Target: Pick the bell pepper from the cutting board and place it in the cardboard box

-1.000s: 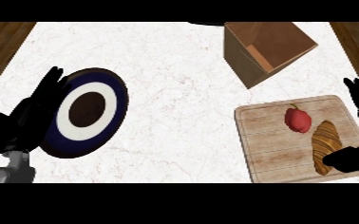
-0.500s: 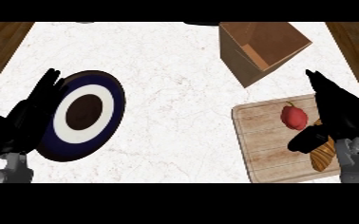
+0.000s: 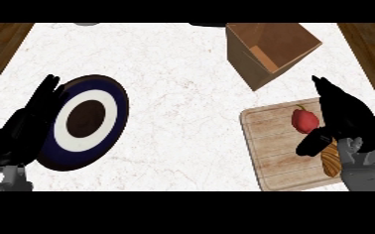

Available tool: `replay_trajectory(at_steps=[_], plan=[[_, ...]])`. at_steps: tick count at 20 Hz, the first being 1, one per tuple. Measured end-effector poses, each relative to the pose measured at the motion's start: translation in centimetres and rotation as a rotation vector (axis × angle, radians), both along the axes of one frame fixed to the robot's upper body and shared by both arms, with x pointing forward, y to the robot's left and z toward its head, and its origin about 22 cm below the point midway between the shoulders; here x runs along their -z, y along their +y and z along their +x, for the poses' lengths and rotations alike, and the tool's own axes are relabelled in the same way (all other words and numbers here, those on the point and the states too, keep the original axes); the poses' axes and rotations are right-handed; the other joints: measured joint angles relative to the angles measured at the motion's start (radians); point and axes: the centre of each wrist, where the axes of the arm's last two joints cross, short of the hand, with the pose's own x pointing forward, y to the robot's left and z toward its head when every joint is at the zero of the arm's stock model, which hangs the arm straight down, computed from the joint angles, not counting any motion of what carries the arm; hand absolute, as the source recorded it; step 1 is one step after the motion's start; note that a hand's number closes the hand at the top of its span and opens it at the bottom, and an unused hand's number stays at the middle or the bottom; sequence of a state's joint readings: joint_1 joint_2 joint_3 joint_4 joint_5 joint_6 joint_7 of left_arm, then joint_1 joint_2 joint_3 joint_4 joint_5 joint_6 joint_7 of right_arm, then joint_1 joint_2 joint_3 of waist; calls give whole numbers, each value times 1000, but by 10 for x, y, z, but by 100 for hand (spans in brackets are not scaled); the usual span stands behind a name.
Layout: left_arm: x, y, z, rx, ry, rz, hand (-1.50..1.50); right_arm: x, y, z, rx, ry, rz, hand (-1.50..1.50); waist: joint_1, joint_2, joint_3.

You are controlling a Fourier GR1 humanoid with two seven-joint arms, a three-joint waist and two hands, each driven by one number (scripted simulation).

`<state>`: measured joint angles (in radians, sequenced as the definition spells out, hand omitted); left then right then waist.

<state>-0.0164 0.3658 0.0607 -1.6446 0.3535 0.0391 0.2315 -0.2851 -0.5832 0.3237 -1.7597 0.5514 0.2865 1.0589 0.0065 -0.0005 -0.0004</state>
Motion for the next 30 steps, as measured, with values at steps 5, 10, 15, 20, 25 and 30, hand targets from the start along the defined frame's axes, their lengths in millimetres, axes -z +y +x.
replay_trajectory(at_steps=[5,10,15,20,25,30], plan=[[6,2,-1,-3,0,2,0,2,3,-1,-16,-14,-8,-150,-4,0,0],[-1,7,-1,1,-2,3,0,8,6,12,-17,-13,-41,-150,-1,0,0],[4,7,2,-4,-2,-4,0,9,13,22,-18,9,-59,-150,-2,1,0],[4,3,4,1,1,2,0,15,13,28,-2,33,-70,-150,-3,0,0],[2,-2,1,-2,0,2,0,25,8,27,23,61,-91,-150,-4,0,0],[2,7,3,-1,-1,-2,0,40,12,35,43,98,-115,-150,-3,0,0]])
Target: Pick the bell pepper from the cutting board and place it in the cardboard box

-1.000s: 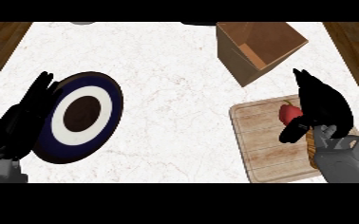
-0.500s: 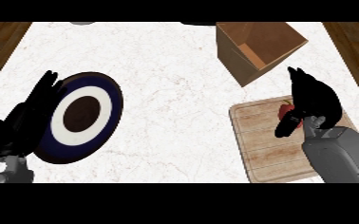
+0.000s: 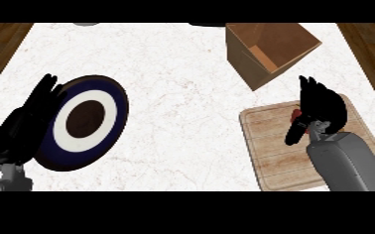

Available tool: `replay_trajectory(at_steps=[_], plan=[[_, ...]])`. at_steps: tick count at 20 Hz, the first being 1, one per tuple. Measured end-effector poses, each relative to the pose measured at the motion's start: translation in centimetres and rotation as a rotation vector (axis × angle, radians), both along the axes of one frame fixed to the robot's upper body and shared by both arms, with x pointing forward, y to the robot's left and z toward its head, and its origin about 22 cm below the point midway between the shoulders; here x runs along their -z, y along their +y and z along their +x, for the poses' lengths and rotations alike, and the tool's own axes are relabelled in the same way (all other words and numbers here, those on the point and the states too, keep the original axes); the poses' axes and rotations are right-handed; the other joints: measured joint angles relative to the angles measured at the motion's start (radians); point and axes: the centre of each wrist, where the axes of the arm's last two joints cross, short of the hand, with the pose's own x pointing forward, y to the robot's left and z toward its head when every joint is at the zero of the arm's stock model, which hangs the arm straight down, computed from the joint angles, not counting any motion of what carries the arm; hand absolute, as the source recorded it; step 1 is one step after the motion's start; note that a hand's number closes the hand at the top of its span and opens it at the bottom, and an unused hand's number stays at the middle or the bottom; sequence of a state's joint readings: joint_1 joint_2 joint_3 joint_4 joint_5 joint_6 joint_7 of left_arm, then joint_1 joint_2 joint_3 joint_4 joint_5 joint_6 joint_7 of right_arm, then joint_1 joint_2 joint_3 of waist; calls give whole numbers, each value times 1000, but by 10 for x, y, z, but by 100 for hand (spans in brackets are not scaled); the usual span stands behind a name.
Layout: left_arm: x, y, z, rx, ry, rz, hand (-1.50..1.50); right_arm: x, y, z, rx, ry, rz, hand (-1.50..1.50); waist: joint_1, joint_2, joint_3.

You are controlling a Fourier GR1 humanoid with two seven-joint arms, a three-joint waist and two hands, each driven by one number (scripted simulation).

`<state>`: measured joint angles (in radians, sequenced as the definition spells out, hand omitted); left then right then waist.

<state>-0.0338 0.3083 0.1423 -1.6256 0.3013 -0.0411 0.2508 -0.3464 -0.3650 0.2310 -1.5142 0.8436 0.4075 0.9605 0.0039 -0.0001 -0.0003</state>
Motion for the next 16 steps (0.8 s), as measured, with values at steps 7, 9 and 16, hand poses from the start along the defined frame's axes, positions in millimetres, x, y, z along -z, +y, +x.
replay_trajectory(at_steps=[7,9,16], plan=[[1,-7,-3,-3,1,1,0,11,-3,2,19,35,-7,-150,-1,0,0],[0,-7,-5,-2,5,6,0,12,-6,5,24,48,-5,-150,-1,0,0],[-4,-9,-2,1,-2,1,0,22,-11,6,40,89,-19,-150,-2,0,0]])
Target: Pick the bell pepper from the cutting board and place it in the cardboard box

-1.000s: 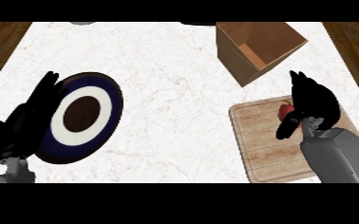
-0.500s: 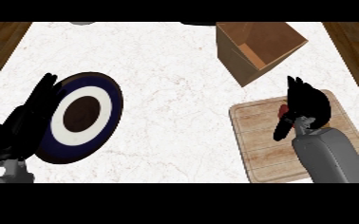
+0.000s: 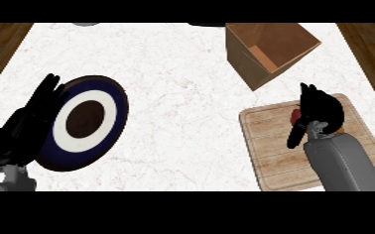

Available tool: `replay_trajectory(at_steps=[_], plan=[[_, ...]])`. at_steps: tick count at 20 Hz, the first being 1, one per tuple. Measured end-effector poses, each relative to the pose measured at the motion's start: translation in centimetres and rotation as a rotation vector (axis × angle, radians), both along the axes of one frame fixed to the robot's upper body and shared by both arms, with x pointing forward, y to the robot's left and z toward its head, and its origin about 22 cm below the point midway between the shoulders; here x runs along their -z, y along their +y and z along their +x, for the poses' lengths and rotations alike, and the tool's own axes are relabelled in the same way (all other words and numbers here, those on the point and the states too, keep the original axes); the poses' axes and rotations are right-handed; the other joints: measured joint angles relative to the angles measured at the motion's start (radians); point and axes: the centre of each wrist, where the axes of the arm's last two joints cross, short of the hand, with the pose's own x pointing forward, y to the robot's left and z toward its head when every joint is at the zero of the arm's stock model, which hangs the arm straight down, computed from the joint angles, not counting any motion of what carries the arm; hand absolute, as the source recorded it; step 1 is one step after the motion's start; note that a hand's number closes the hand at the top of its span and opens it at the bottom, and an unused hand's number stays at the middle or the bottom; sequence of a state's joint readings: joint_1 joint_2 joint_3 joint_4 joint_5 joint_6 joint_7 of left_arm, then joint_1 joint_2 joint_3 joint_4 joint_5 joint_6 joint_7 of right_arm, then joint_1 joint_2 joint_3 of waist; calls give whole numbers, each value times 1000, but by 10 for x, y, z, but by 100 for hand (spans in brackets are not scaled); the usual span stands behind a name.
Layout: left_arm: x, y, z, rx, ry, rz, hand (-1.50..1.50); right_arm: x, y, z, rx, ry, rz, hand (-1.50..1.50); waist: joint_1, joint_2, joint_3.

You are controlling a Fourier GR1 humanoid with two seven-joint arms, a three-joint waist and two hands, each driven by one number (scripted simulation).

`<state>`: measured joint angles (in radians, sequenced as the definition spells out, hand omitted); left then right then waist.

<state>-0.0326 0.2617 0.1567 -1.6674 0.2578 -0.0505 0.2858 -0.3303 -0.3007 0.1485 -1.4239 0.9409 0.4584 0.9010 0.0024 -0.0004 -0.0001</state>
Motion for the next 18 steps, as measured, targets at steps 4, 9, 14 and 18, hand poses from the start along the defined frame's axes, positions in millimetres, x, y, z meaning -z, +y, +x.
replay_trajectory(at_steps=[4,9,14,18], plan=[[7,2,-6,-6,3,4,0,7,-6,-3,14,11,-9,-150,0,0,0],[4,2,-1,-5,8,1,0,16,-10,3,25,14,-14,150,0,0,0],[0,6,-2,0,6,1,0,21,-12,0,-28,-32,-27,150,0,-1,-1],[-1,4,-1,3,-1,1,0,23,-21,8,-58,-51,-37,150,2,-1,-2]])
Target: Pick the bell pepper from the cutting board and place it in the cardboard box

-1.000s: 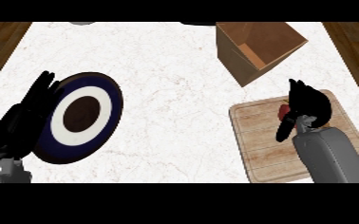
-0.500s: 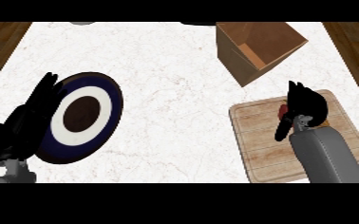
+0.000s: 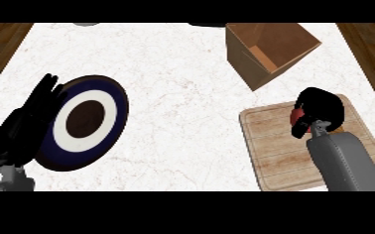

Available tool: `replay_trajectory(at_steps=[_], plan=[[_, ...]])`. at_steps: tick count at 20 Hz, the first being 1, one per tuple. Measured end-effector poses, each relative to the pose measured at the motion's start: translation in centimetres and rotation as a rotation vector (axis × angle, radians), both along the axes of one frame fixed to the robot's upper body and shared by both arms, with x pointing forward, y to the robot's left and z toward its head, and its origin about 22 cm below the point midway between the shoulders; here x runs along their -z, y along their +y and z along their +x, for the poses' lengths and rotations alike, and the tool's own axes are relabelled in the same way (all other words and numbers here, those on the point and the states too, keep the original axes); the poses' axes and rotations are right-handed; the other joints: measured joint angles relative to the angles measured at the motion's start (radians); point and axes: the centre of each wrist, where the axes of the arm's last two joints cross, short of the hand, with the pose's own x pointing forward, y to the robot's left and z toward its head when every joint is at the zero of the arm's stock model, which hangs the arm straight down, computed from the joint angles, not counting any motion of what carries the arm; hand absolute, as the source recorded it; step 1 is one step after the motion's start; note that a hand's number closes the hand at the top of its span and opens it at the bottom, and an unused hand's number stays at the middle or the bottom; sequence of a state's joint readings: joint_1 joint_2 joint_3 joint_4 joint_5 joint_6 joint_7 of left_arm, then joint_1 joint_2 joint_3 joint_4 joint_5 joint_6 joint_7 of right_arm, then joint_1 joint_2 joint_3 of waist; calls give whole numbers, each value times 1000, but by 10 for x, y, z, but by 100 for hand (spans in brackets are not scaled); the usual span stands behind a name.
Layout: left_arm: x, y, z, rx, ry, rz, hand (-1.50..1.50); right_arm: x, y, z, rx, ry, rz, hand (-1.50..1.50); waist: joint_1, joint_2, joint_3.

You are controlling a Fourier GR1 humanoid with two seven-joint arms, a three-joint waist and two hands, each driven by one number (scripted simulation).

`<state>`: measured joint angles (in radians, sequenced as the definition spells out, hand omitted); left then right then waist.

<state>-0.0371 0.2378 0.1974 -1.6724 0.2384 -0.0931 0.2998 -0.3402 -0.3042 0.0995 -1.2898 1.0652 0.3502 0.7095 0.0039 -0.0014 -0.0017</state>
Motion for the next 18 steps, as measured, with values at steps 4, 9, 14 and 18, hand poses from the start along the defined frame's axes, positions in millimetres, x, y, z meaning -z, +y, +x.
replay_trajectory(at_steps=[4,9,14,18], plan=[[0,-9,4,26,-2,3,0,-1,71,15,-120,3,75,150,26,7,1],[-5,-22,14,84,-16,2,0,-18,148,34,-291,-4,199,150,88,22,3],[-7,-30,21,91,-13,0,0,-32,192,55,-355,-40,221,150,94,23,3],[0,-28,22,86,-7,-2,0,-48,218,64,-384,-119,205,150,88,20,2]])
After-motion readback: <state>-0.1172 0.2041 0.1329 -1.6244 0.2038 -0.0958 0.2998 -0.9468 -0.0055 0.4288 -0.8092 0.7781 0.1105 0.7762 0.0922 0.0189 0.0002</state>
